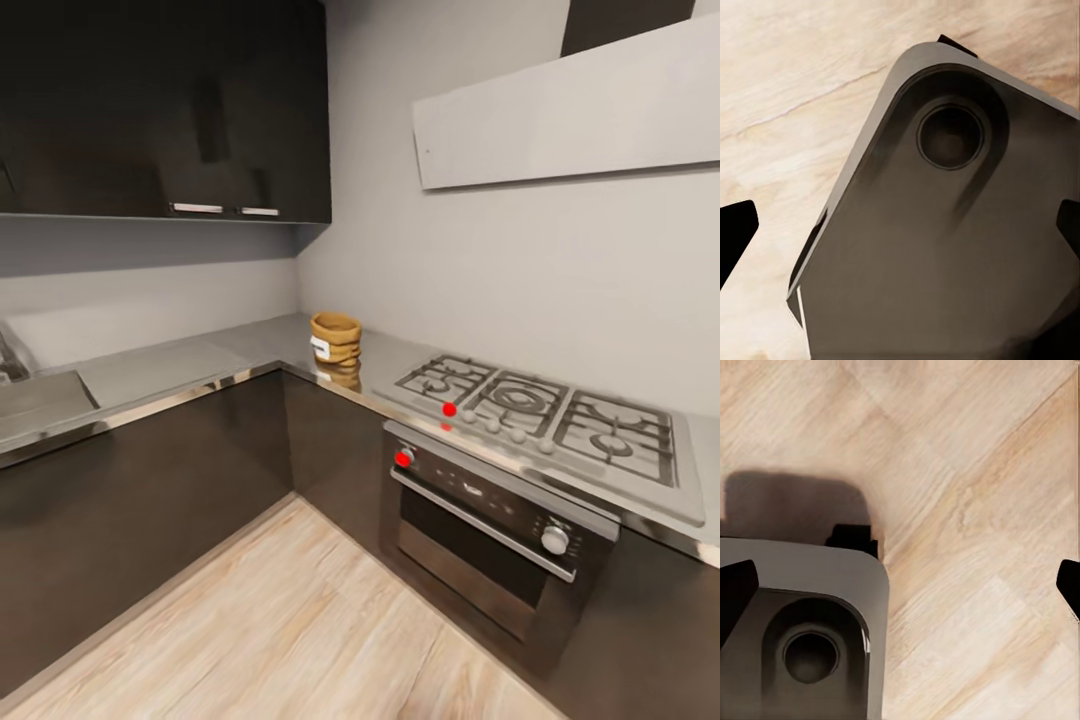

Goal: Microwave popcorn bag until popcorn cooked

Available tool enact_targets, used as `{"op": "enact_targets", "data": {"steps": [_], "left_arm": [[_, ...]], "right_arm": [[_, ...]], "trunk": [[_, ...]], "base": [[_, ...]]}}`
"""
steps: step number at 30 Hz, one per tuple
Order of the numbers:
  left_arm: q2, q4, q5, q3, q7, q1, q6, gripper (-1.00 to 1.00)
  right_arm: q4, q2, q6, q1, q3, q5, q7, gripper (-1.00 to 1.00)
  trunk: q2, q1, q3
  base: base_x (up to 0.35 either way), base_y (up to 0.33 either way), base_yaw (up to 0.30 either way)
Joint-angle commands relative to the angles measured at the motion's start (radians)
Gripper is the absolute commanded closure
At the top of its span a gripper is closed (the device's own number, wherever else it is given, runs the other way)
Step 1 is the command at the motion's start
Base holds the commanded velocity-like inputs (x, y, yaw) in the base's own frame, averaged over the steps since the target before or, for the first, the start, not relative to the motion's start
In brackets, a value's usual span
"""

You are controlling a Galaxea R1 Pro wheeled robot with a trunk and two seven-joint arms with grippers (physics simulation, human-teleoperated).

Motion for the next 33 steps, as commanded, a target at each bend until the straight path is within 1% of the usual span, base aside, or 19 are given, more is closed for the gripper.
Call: {"op": "enact_targets", "data": {"steps": [1, 18, 19, 21, 23, 26, 33], "left_arm": [[0.0, -0.001, -0.001, 0.003, 0.002, 0.0, -0.001, -1.0], [0.001, 0.002, 0.001, 0.004, 0.003, 0.0, 0.003, -1.0], [0.001, 0.002, 0.001, 0.004, 0.002, 0.0, 0.004, -1.0], [0.001, 0.002, 0.001, 0.004, 0.002, 0.0, 0.004, -1.0], [0.001, 0.002, 0.001, 0.004, 0.002, 0.0, 0.004, -1.0], [0.0, 0.003, 0.001, 0.004, 0.002, 0.0, 0.004, -1.0], [0.0, 0.003, 0.001, 0.004, 0.003, 0.0, 0.004, -1.0]], "right_arm": [[0.003, 0.0, -0.005, -0.001, -0.008, 0.006, 0.002, -1.0], [0.003, -0.001, -0.001, -0.001, -0.007, 0.007, 0.004, -1.0], [0.003, -0.001, -0.001, -0.001, -0.007, 0.012, 0.004, -1.0], [0.003, -0.001, -0.002, -0.001, -0.007, 0.05, 0.003, -1.0], [0.003, 0.0, -0.003, -0.001, -0.008, 0.078, 0.003, -1.0], [0.004, 0.0, -0.004, -0.001, -0.008, 0.091, 0.002, -1.0], [0.003, 0.0, -0.002, -0.001, -0.008, 0.094, 0.002, -1.0]], "trunk": [[0.0, 0.001, -0.001], [0.0, 0.001, -0.001], [0.0, 0.001, -0.001], [0.0, 0.001, -0.001], [0.0, 0.001, -0.001], [0.0, 0.001, -0.001], [0.0, 0.001, -0.001]], "base": [[0.324, 0.0, 0.0], [0.325, 0.001, 0.0], [0.324, 0.047, 0.0], [0.324, 0.077, 0.0], [0.324, 0.093, 0.0], [0.325, 0.101, 0.0], [0.324, 0.103, 0.0]]}}
